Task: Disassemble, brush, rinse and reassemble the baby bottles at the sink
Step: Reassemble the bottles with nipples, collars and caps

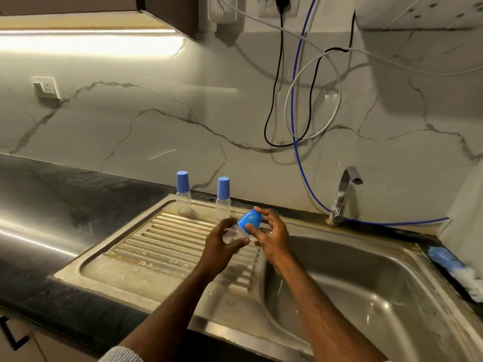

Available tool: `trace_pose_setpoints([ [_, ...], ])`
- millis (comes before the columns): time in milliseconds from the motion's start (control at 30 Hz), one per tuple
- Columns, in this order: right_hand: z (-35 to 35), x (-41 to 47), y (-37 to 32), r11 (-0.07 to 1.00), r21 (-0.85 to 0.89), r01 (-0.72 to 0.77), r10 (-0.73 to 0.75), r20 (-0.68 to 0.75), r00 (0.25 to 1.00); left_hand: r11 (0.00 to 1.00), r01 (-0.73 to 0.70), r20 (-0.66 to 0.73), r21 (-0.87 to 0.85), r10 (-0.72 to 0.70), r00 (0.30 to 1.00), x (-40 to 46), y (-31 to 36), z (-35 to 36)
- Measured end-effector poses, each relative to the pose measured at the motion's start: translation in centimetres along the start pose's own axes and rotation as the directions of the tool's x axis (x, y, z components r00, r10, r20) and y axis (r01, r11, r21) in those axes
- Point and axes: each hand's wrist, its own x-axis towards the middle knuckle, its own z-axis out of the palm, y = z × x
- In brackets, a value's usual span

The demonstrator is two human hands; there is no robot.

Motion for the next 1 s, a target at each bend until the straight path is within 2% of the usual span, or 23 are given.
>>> trace_pose_setpoints([
  [100, -0.8, 2.4, 0.3, 0.994, -0.097, 0.045, -0.047, -0.027, 0.999, 0.994, 0.03, 0.064, 0.103, -0.037, 0.997, 2.4, -1.1, 0.3],
  [267, -1.6, 7.1, 1.4, 0.944, -0.33, 0.011, -0.028, -0.046, 0.999, 0.937, 0.124, 0.014, 0.326, -0.136, 0.991, 6.6, -2.6, 0.3],
  [367, -1.8, 9.3, 1.8, 0.915, -0.401, 0.036, -0.047, -0.018, 0.999, 0.908, 0.131, 0.059, 0.398, -0.168, 0.984, 8.4, -3.5, 0.2],
  [667, -0.8, 12.5, 3.7, 0.911, -0.413, 0.006, -0.021, -0.03, 0.999, 0.869, 0.105, 0.167, 0.484, -0.21, 0.964, 10.7, -4.9, 0.4],
  [1000, -0.5, 13.6, 3.6, 0.899, -0.434, -0.054, 0.055, -0.011, 0.998, 0.856, 0.068, 0.195, 0.513, -0.193, 0.962, 11.1, -4.4, -0.3],
])
